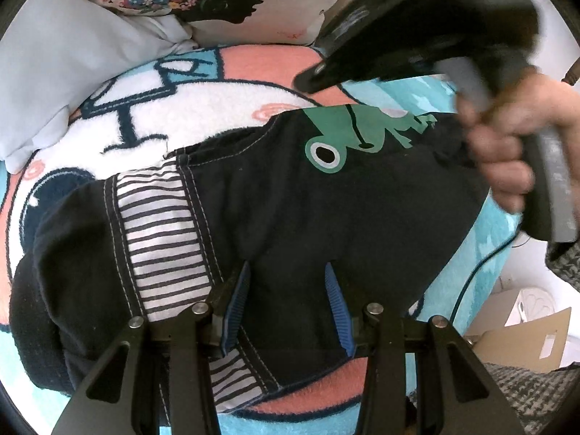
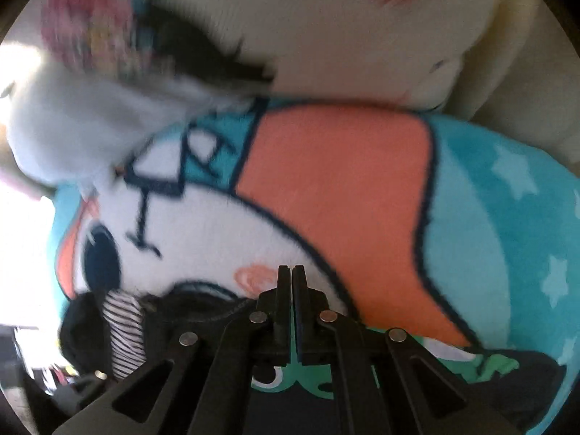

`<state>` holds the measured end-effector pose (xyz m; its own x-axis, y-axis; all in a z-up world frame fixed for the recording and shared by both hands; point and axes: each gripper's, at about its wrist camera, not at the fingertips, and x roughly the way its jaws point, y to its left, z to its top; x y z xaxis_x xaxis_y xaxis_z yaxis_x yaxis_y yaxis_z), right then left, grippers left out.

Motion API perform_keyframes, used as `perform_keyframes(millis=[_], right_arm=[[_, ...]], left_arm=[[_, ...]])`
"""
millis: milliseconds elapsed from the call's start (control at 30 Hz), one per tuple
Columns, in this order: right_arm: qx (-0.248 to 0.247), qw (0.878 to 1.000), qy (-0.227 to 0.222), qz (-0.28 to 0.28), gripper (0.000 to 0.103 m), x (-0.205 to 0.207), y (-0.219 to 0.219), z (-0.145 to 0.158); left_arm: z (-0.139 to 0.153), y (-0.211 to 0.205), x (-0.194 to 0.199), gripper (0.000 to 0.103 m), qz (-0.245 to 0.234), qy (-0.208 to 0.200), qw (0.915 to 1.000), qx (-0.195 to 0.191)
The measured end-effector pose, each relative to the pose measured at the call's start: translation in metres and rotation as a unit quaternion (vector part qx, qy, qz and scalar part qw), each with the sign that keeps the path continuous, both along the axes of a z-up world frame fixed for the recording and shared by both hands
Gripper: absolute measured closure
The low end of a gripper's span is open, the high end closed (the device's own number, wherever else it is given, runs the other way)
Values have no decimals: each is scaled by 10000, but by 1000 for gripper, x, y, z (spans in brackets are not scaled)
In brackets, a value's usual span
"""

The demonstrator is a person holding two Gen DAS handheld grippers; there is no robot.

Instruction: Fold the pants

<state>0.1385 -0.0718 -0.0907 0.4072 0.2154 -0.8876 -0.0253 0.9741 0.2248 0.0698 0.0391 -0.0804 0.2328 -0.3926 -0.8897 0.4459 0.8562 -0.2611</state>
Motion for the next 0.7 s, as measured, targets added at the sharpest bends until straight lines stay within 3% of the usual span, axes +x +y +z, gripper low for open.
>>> perform_keyframes(millis=[167, 267, 433, 567, 633, 700], right_arm=[[206, 9995, -213, -144, 99, -60, -22, 14], [476, 9985, -138, -234, 99, -99, -36, -2], [443, 9971, 88, -610, 95, -119, -86, -28], [868, 9869, -182, -1347, 89, -140, -149, -25], [1331, 9727, -307, -1877, 88, -159, -193, -28], [1748, 9623, -469, -2032, 88, -170, -214, -25]], left_arm=[[1, 10, 5, 61, 178, 218, 9992, -273], [7, 18, 8, 61, 377, 428, 9975, -411], [42, 37, 3, 61, 820, 316, 9949, -503], [66, 44, 1, 58, 1206, 310, 9902, -632], [72, 38, 1, 58, 1286, 258, 9898, -560], [78, 24, 1, 58, 1283, 202, 9906, -418]])
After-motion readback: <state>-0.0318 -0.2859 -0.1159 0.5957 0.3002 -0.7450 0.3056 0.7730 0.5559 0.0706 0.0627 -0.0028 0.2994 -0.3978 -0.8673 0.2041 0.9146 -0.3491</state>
